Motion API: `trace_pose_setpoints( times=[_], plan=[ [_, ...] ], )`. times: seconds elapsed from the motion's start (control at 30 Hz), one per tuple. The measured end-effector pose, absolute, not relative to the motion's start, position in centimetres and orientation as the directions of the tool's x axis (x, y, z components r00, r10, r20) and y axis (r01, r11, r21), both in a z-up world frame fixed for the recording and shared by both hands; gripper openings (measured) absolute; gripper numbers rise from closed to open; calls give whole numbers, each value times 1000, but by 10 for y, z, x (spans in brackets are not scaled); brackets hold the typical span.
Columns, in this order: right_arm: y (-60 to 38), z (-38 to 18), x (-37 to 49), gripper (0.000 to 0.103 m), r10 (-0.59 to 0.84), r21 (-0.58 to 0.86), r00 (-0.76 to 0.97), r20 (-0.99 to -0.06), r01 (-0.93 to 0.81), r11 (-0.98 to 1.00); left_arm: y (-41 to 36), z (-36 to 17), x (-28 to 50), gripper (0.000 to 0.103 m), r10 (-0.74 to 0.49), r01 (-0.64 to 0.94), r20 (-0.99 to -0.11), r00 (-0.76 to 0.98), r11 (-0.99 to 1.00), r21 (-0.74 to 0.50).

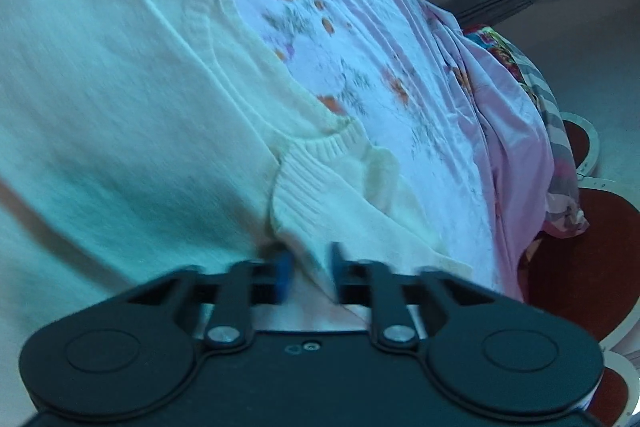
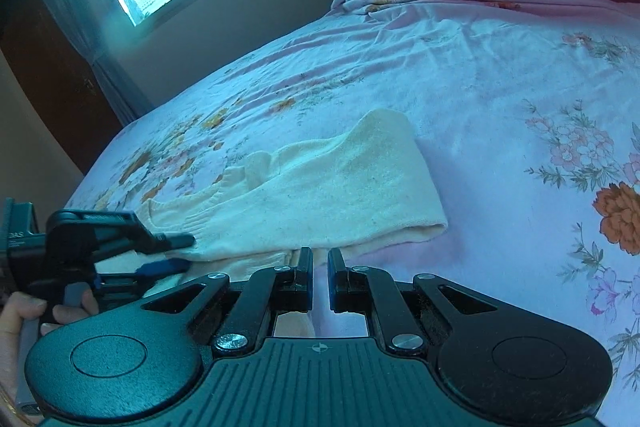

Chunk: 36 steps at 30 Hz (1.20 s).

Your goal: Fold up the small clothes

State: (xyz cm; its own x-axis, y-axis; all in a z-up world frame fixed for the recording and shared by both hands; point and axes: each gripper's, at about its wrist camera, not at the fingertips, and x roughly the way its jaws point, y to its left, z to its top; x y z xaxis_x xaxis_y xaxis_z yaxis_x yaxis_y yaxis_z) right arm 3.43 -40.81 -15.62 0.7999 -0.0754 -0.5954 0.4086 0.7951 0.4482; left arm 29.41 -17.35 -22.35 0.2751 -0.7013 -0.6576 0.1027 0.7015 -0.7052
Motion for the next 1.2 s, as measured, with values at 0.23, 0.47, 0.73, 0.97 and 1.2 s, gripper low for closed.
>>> trace_pose_setpoints(
  times=[0.23,0.47,0.73,0.97,1.2],
  plan=[
    [-409,-154,34,7,-118,422,796,-594,434,796,-172,-181,279,2,-674,243,-606,422,728,-641],
    [-400,-140,59,7,-122,407,812,-571,409,817,-109,-118,277,2,-651,346,-518,555,747,-568],
    [-363,-154,114,7,-95,309,763,-639,368,877,-59,-176,292,2,-459,212,-689,561,884,-416],
    [-371,-165,131,7,-147,259,738,-659,405,877,-41,-184,290,2,-464,185,-673,577,876,-446],
    [-372,-173,135,7,-103,298,730,-676,398,868,-35,-182,284,2,-420,174,-670,611,898,-405]
  ],
)
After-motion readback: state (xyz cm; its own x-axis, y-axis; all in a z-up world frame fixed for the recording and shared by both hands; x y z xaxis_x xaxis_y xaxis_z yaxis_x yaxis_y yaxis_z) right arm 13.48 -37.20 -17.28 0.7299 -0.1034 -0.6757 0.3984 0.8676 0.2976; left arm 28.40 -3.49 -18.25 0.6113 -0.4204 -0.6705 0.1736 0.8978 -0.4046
